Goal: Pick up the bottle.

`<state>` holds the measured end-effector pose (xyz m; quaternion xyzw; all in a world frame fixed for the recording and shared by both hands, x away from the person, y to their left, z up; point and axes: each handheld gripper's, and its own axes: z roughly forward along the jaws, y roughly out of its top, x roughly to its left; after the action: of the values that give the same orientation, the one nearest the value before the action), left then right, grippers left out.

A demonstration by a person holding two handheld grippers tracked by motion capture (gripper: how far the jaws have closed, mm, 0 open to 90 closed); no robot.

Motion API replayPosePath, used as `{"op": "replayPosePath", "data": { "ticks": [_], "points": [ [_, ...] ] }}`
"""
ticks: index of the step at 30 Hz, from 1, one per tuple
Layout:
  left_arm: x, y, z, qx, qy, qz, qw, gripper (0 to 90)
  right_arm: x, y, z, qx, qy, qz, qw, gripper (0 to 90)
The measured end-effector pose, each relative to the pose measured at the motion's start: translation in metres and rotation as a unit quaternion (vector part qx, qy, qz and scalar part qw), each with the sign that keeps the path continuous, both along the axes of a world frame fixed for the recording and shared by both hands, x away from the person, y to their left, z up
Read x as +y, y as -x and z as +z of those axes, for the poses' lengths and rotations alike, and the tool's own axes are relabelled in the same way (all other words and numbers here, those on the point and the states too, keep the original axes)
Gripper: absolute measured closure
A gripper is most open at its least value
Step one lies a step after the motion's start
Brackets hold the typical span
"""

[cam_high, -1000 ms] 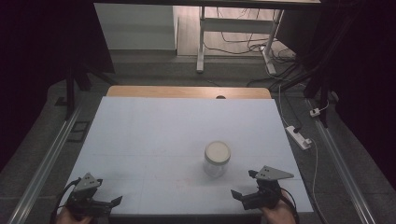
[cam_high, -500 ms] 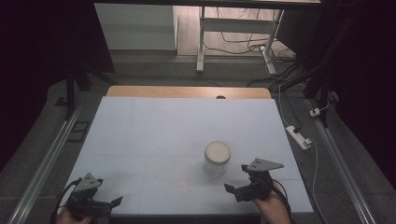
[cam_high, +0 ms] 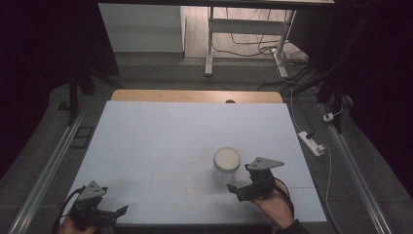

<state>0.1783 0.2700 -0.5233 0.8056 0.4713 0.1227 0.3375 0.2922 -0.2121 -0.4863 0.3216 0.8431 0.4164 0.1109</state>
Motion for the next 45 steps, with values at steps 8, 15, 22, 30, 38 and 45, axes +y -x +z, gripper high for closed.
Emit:
{"op": "replayPosePath", "data": {
  "ticks": [8, 15, 22, 30, 38, 45],
  "points": [
    [0.000, 0.000, 0.000, 0.000, -0.001, -0.002, 1.0000, 1.4, 0.015, -0.015, -0.003, -0.009, 0.008, 0.011, 0.9999, 0.0],
    [-0.001, 0.000, 0.000, 0.000, -0.002, -0.003, 1.0000, 1.4, 0.025, -0.028, -0.009, -0.002, 0.011, 0.012, 0.9999, 0.0],
    [-0.001, 0.000, 0.000, 0.000, -0.003, -0.005, 1.0000, 1.4, 0.034, -0.037, -0.012, -0.010, 0.008, 0.009, 0.9999, 0.0],
    [-0.001, 0.000, 0.000, 0.000, -0.006, -0.006, 1.0000, 1.4, 0.037, -0.040, -0.016, -0.018, 0.014, 0.010, 0.9997, 4.5],
    [-0.002, 0.000, 0.000, -0.001, -0.007, -0.008, 0.9999, 1.3, 0.038, -0.038, -0.015, -0.033, 0.025, 0.013, 0.9991, 5.9],
    [-0.002, 0.001, 0.000, -0.002, -0.006, -0.008, 0.9999, 1.3, 0.038, -0.037, -0.014, -0.038, 0.030, 0.011, 0.9988, 6.4]
  ]
}}
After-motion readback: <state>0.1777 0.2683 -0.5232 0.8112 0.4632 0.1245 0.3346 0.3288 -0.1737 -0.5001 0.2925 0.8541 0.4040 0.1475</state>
